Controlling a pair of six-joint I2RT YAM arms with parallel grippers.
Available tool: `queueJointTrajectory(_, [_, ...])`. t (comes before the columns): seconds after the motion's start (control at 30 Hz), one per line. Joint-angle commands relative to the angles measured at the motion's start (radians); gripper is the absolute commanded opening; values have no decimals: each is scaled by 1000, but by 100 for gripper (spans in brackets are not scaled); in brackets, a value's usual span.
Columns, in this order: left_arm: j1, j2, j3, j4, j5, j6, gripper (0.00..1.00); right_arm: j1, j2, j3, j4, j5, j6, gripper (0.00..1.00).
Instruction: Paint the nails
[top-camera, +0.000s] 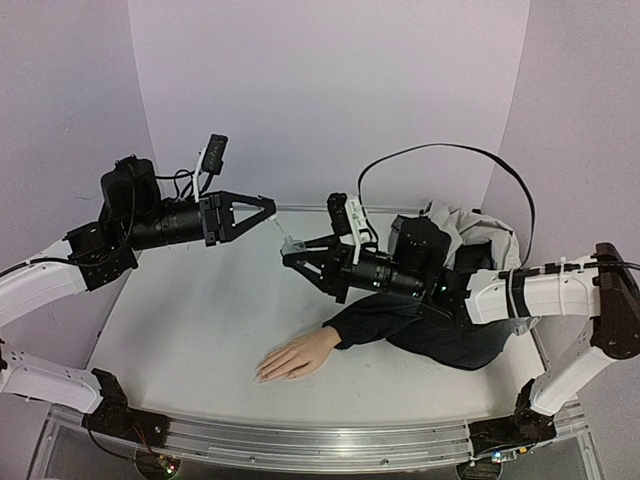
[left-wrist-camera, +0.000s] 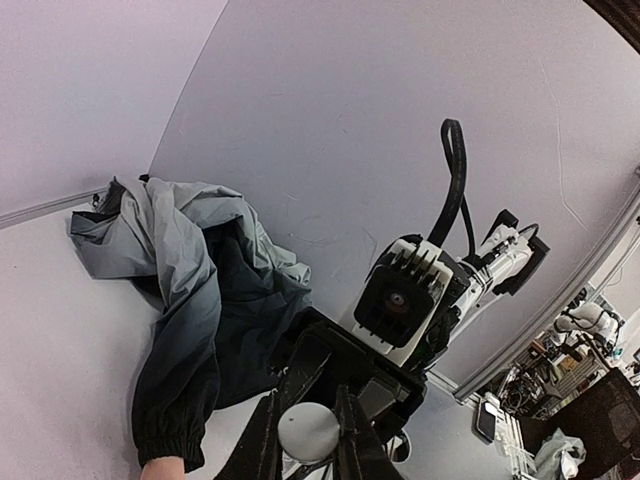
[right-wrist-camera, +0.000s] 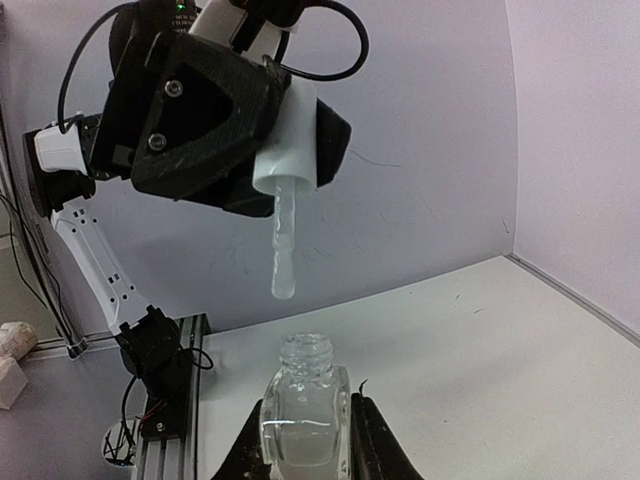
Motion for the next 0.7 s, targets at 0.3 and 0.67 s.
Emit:
queueJointTrajectory(0.3, [4, 19, 13, 70, 21, 8, 0, 1, 5, 49, 142, -22, 21, 0])
queueJointTrajectory(0.67, [4, 32, 15, 71, 34, 2, 0, 0, 5, 58, 146, -6, 22, 0])
